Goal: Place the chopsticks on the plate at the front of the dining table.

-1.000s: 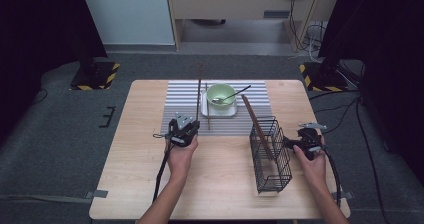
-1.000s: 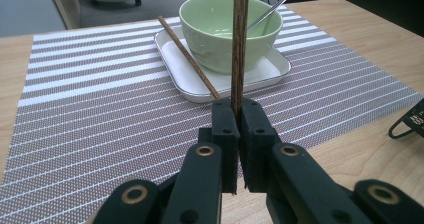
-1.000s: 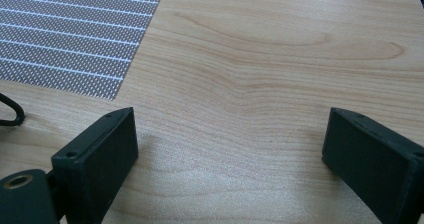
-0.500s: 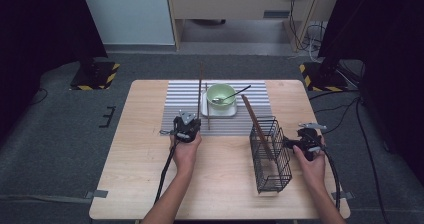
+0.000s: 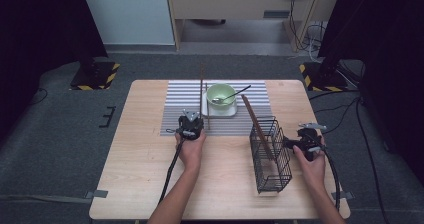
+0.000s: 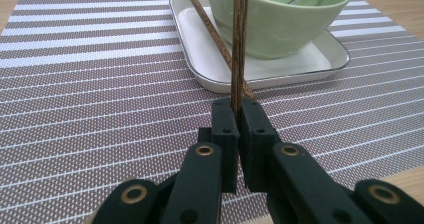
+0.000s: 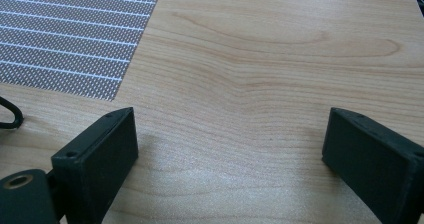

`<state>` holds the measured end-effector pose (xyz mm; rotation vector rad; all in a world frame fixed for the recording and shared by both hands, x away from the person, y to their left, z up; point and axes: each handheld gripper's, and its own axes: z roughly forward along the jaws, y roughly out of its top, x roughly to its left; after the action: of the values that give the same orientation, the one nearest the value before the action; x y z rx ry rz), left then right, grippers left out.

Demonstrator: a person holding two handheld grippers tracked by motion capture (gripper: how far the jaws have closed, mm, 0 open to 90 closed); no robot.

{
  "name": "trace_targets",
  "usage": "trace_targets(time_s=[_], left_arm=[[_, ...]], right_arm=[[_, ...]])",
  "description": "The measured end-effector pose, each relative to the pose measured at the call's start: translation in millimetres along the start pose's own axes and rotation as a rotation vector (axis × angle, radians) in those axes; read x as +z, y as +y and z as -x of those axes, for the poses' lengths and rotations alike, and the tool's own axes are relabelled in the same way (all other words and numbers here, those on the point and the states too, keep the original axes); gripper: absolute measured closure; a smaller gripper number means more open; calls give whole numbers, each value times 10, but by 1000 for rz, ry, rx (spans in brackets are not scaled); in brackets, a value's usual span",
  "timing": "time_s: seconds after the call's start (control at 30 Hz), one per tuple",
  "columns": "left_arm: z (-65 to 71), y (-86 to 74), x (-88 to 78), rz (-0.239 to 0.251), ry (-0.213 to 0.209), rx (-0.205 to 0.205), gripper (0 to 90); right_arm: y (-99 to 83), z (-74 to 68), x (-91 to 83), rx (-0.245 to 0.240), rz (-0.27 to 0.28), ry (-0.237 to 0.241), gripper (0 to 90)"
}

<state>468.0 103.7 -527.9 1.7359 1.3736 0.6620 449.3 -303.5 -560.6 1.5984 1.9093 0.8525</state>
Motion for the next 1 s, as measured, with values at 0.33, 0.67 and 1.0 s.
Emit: trace_targets(time_s=[0.33, 0.67, 1.0], left_arm=[[28, -38, 89, -32, 18, -15, 858], [-16, -28, 52, -20, 20, -18, 862], [-35, -54, 72, -32, 15, -36, 860]], right_arm=[[-3, -2, -4, 2, 1, -1, 77], [-4, -3, -4, 4, 0, -1, 77], [-3, -3, -4, 4, 0, -1, 77]])
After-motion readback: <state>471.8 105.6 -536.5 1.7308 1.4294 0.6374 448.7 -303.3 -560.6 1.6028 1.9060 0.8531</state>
